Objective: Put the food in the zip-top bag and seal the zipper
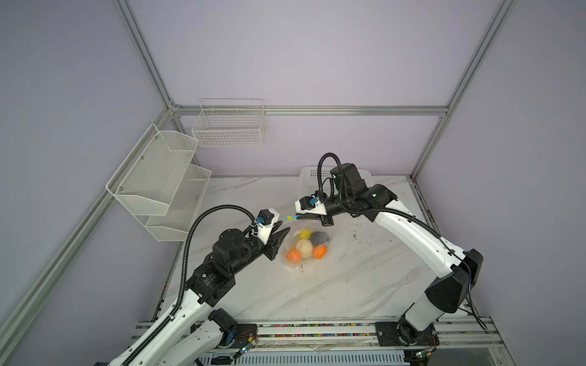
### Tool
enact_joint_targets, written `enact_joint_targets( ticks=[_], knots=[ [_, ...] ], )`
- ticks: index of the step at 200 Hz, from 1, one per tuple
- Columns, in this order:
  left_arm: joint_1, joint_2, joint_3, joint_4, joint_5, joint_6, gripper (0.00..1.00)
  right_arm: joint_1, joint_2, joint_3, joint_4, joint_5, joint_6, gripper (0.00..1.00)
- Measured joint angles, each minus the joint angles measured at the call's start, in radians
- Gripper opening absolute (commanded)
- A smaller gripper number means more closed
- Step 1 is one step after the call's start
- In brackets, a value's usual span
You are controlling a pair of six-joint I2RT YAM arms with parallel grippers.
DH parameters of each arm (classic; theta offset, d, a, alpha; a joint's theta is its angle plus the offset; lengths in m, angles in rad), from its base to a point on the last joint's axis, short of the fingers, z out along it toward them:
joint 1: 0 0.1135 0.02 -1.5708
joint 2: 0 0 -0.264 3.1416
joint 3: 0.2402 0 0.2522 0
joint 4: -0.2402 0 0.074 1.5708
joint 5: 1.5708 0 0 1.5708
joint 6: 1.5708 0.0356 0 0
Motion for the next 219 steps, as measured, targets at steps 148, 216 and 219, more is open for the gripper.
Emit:
enact_joint_targets(
  ticks=[148,216,219],
  knots=[
    [0.137,-0.015,-0.003,0.018,0.169,0.002,0.34,0.000,0.003,0.004,-0.001,0.000,0.004,0.11],
    [0.137,0.029,-0.003,0.019,0.280,0.064,0.28,0.000,0.005,0.006,-0.001,-0.001,0.009,0.11],
    [0.138,0.035,-0.003,0.019,0.281,0.068,0.28,0.000,0.005,0.006,-0.001,-0.001,0.009,0.11]
  ],
)
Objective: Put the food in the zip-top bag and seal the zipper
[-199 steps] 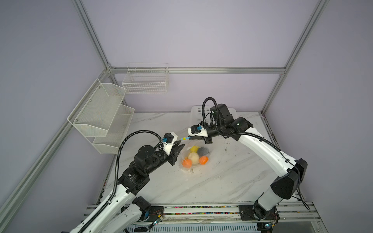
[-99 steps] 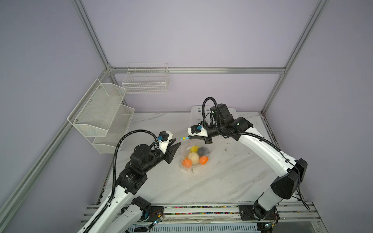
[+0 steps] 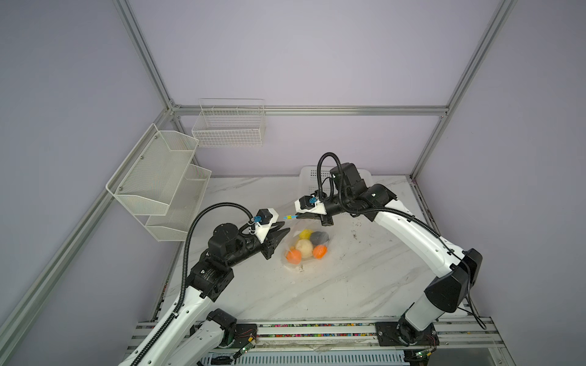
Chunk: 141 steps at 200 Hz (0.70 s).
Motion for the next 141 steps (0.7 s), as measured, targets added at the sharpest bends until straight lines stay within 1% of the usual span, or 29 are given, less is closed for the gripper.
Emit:
enact_joint_targets(
  ticks=[28,96,113,141],
  knots=[
    [0.014,0.043,0.000,-0.009,0.004,0.017,0.28,0.000,0.000,0.000,0.000,0.000,0.002,0.11],
    [0.094,0.020,0.001,-0.007,0.016,0.021,0.28,0.000,0.000,0.000,0.000,-0.002,0.003,0.11],
    [0.098,0.024,0.001,-0.005,0.040,0.026,0.27,0.000,0.000,0.000,0.000,-0.003,0.003,0.11],
    [0.098,0.051,0.003,0.002,0.121,0.037,0.23,0.000,0.000,0.000,0.000,-0.006,0.003,0.11]
  ],
)
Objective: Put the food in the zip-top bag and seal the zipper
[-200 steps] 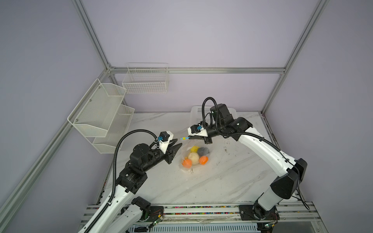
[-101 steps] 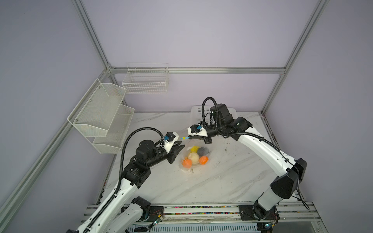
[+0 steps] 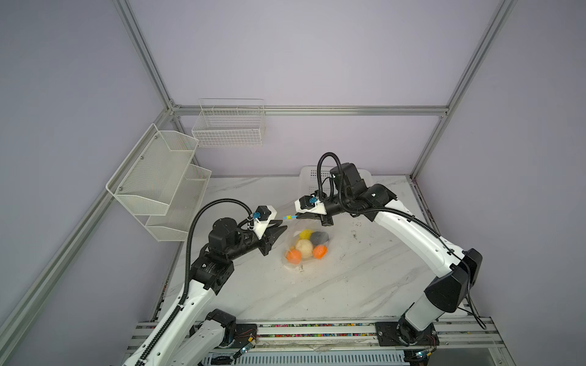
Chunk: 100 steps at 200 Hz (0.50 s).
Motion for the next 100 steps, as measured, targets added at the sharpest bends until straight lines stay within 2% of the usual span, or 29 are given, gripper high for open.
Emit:
enact_joint_targets(
  ticks=[34,100],
  knots=[
    [0.000,0.026,0.000,0.001,0.055,0.008,0.20,0.000,0.000,0.000,0.000,-0.001,0.000,0.11],
    [0.000,0.053,0.000,0.060,0.061,0.006,0.20,0.000,0.000,0.000,0.000,-0.003,0.003,0.11]
  ],
)
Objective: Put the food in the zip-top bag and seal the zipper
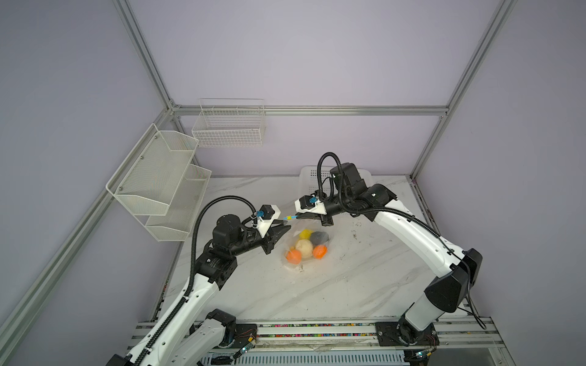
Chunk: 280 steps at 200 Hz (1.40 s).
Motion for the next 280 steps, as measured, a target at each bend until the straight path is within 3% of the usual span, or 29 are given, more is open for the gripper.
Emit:
enact_joint_targets(
  ticks=[141,191,280],
  knots=[
    [0.000,0.010,0.026,0.035,0.004,-0.026,0.00,0.000,0.000,0.000,0.000,-0.001,0.010,0.11],
    [0.000,0.025,0.031,0.043,0.035,-0.037,0.00,0.000,0.000,0.000,0.002,-0.017,0.021,0.21],
    [0.000,0.011,0.031,0.045,-0.005,-0.060,0.00,0.004,0.000,0.000,0.035,-0.095,0.034,0.24]
  ],
)
